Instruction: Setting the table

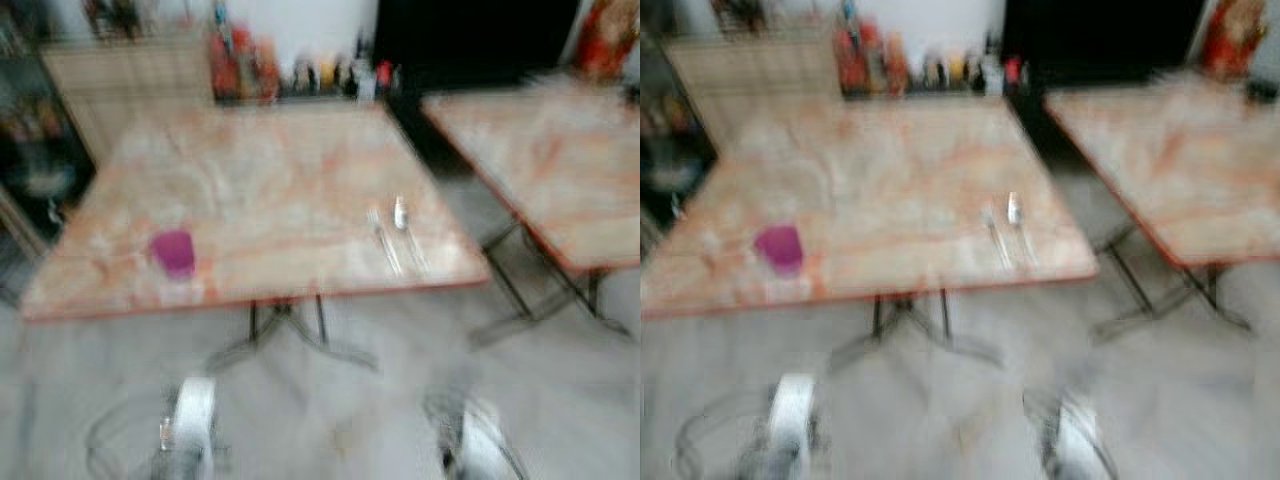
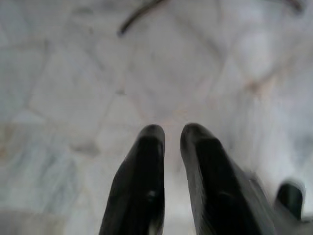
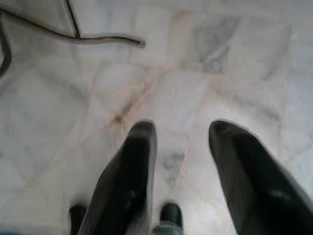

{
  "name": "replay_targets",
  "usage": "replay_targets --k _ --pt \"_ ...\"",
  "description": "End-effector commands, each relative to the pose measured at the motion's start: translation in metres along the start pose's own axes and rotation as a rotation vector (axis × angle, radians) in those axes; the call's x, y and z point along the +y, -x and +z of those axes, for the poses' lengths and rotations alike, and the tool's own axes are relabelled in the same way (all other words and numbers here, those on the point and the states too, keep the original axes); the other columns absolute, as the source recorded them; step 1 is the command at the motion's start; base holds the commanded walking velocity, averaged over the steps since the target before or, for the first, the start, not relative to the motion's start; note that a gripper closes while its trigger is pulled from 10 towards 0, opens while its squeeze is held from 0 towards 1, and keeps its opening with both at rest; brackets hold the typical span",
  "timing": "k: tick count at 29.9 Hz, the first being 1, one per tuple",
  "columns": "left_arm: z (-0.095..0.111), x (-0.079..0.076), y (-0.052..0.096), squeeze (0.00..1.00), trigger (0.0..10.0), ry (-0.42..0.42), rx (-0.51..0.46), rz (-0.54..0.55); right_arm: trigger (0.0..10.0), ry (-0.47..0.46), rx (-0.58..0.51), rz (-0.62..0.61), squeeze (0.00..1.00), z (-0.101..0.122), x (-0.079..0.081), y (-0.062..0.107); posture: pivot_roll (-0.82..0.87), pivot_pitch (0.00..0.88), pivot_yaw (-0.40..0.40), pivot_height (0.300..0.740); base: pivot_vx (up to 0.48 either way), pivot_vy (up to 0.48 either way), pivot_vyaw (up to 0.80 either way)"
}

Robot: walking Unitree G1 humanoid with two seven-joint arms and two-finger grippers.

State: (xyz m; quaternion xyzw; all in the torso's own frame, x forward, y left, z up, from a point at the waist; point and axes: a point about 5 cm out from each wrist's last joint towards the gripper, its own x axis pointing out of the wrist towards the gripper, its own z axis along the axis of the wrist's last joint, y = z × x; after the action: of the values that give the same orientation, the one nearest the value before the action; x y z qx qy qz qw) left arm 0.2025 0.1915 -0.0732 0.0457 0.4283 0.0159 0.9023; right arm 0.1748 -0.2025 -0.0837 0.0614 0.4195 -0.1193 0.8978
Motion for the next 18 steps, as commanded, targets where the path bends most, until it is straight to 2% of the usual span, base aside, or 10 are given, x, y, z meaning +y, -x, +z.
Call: replay_targets --k 1,2,5,9,11,14,18 --pt "0.0112 0.0080 -0.0015 0.00 10.0 -0.011 -0.028 0.023 10.0 0.007 -0.010 0.023 0.00 0.0032 0.0088 -0.0010 0.01 0.000 0.015 0.740 0.292 0.000 0.80" --pt "0.0112 0.0078 -0.0015 0.00 10.0 -0.011 -0.029 0.022 10.0 0.001 -0.008 0.022 0.00 0.0029 0.0088 -0.0010 0.01 0.000 0.015 0.740 0.292 0.000 0.80" --pt "0.0112 0.0075 -0.0015 0.00 10.0 -0.012 -0.028 0.021 10.0 -0.041 -0.011 0.017 0.00 0.0028 0.0086 -0.0009 0.01 0.000 0.015 0.740 0.292 0.000 0.00" --pt "0.0110 0.0070 -0.0016 0.00 10.0 -0.013 -0.028 0.019 10.0 0.002 -0.011 0.022 0.00 0.0033 0.0081 -0.0010 0.01 0.000 0.016 0.740 0.293 0.000 0.00" --pt "0.0112 0.0067 -0.0016 0.00 10.0 -0.013 -0.028 0.019 10.0 0.018 -0.011 0.026 0.00 0.0036 0.0089 -0.0011 0.01 0.000 0.016 0.740 0.292 0.000 0.63" --pt "0.0111 0.0065 -0.0016 0.00 10.0 -0.013 -0.028 0.019 10.0 0.009 -0.009 0.025 0.00 0.0032 0.0088 -0.0010 0.01 0.000 0.015 0.740 0.292 0.000 0.75" --pt "0.0104 0.0061 -0.0015 0.00 10.0 -0.015 -0.028 0.018 10.0 0.000 -0.006 0.027 0.00 0.0031 0.0084 -0.0011 0.01 0.000 0.016 0.740 0.292 0.000 0.00"
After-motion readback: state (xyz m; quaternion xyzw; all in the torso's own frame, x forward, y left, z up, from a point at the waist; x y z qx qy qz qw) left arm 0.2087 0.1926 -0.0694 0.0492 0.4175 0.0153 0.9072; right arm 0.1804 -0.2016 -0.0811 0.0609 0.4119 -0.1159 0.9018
